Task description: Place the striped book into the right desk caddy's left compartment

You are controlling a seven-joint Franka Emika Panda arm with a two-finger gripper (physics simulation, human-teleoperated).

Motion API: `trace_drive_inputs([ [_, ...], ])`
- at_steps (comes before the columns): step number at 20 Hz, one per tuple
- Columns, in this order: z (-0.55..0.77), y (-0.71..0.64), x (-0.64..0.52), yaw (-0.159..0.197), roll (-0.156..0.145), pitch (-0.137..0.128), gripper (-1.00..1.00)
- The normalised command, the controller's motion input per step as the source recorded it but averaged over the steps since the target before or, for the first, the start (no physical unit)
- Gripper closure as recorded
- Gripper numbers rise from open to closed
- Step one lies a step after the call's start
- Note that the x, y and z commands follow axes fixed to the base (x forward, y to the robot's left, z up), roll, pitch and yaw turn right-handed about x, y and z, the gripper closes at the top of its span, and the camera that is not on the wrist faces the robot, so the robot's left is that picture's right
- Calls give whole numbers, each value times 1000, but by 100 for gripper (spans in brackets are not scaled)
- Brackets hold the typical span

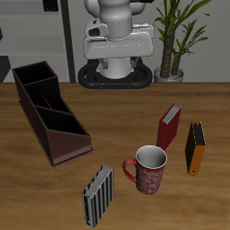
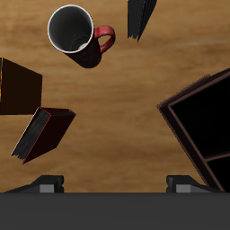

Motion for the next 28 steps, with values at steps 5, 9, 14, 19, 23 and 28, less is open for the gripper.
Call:
trace_drive_inputs([
  [5,-19,69,101,-3,-17,-8,-100],
  [9,60,-57,211,-1,-42,0,-100],
  [14,55,-142,360,4,-16,12,-100],
  [19,56,-225,400,35,-2,10,-100],
  [23,109,-245,308,7,-25,-22,-100],
  [28,128,-318,409,-18,-25,-6,-100],
])
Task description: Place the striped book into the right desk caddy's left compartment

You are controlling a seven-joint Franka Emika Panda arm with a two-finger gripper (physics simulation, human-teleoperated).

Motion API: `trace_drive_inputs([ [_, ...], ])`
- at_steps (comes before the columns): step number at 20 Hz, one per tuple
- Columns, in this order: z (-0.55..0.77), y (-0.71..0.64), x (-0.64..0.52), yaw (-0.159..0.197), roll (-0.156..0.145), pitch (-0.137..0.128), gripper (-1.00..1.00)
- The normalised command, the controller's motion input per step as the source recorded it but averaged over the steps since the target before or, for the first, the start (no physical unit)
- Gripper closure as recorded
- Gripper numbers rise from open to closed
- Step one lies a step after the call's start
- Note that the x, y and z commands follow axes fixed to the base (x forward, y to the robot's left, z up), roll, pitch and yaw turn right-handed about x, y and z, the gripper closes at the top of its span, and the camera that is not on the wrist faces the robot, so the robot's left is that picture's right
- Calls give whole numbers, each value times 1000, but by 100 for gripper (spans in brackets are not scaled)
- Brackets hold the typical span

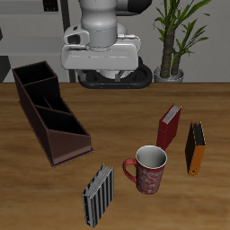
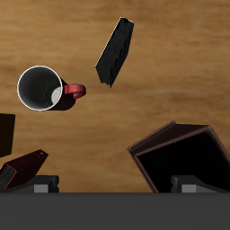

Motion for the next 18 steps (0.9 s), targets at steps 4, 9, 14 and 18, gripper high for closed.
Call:
trace_drive_inputs([
  [4,41,-183,236,19,-20,-6,-100],
  [9,47,-216,350,-6,-17,-13,-100],
  [14,52,-175,314,-12,-22,-14,-100],
  [18,86,-305,382,-18,-61,-20,-100],
])
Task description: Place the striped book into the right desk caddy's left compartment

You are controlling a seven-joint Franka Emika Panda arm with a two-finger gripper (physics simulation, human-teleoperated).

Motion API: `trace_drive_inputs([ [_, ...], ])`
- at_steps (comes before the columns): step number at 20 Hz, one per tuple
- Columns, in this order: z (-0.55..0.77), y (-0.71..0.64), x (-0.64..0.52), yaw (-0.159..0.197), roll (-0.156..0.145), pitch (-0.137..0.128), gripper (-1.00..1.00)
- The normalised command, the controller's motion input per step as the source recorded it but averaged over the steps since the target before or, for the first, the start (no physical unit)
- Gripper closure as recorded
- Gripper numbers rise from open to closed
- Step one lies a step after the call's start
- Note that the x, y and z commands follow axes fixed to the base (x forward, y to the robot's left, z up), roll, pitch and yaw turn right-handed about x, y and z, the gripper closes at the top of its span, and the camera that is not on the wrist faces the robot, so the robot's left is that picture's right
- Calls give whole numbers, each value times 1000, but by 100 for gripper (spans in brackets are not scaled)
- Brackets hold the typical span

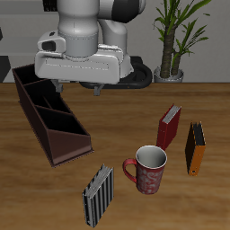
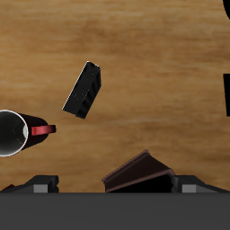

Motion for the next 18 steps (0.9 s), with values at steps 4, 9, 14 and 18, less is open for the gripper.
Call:
trace_drive_inputs([
  [4,67,-140,205,-40,-23,-10,-100],
  [9,51,86,250,-87,-23,-23,-100],
  [14,-102,231,330,-59,-33,-4,-100],
  [18,-121,20,188,-62,-34,0,-100],
])
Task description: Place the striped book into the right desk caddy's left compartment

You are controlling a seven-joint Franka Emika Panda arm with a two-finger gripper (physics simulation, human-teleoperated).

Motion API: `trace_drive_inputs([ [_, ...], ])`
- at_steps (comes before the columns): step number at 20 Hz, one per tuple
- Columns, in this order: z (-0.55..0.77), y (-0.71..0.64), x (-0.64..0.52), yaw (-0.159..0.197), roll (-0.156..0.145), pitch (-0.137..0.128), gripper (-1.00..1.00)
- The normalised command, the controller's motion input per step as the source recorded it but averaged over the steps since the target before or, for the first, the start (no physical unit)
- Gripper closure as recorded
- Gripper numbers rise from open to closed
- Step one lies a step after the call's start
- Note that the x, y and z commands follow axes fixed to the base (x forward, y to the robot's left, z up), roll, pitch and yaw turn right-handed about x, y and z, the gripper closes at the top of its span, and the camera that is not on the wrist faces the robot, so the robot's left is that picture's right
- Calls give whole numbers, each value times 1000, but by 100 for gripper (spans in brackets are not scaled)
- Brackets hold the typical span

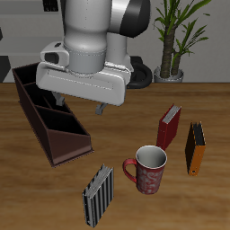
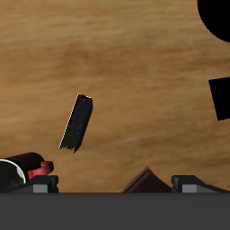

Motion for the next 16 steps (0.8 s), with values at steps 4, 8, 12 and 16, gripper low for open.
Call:
trace_drive_inputs([
  [4,-294,279,201,-9,9,2,-100],
  [8,-287,266,121,-72,-6,-9,-100],
  [12,-267,243,89,-3,8,-43,-100],
  [16,-281,142,104,-8,36,-3,-100],
])
